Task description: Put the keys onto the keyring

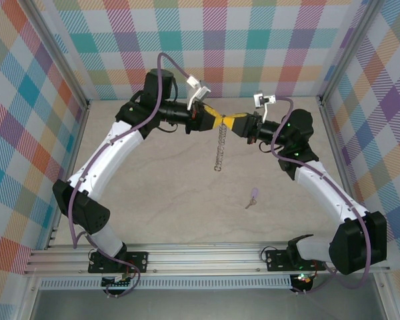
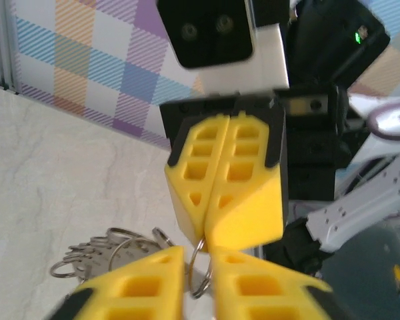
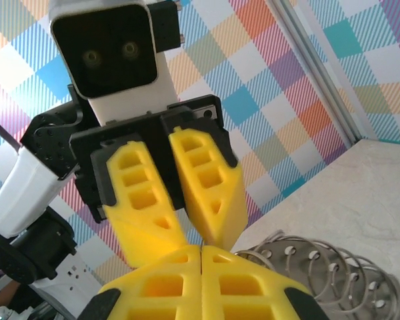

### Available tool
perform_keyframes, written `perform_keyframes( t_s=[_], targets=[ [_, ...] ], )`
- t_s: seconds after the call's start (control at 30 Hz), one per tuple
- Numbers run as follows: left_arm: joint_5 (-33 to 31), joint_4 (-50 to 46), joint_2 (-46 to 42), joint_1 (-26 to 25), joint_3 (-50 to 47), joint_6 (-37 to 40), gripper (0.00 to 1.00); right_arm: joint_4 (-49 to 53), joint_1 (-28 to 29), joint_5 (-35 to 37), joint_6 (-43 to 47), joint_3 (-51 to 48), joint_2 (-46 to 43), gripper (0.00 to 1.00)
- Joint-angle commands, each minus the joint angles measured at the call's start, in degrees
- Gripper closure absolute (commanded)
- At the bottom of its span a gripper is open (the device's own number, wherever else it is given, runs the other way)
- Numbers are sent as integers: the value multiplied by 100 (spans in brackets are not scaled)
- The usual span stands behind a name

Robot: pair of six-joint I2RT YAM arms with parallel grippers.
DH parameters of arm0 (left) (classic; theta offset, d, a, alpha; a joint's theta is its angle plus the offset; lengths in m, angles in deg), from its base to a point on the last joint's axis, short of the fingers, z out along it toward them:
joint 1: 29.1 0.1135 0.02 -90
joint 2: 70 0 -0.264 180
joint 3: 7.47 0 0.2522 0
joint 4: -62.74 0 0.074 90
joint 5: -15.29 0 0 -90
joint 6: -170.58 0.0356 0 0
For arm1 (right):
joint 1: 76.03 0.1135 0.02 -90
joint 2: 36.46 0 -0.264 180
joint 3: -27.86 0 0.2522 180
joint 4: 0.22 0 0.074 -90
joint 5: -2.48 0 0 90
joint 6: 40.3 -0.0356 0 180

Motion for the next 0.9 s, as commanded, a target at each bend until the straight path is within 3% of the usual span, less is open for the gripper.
perform_keyframes(
  t_s=[0.0,0.17,0.3,0.63,0.87],
  targets=[
    [-65,744,-303,133,-299,-490,68,-76,24,250,198,45,-122,100],
    [-300,2052,-704,389,-1129,-1415,51,-260,7,478,93,-4,-142,100],
    [-529,3070,-990,510,-1772,-2170,46,-596,6,516,-68,-34,-128,100],
    [-193,4870,-996,506,-2525,-3610,57,-1794,6,341,-827,-17,213,100],
    [-145,5321,-1063,432,-2705,-3868,57,-2191,13,352,-1093,8,383,100]
  ],
)
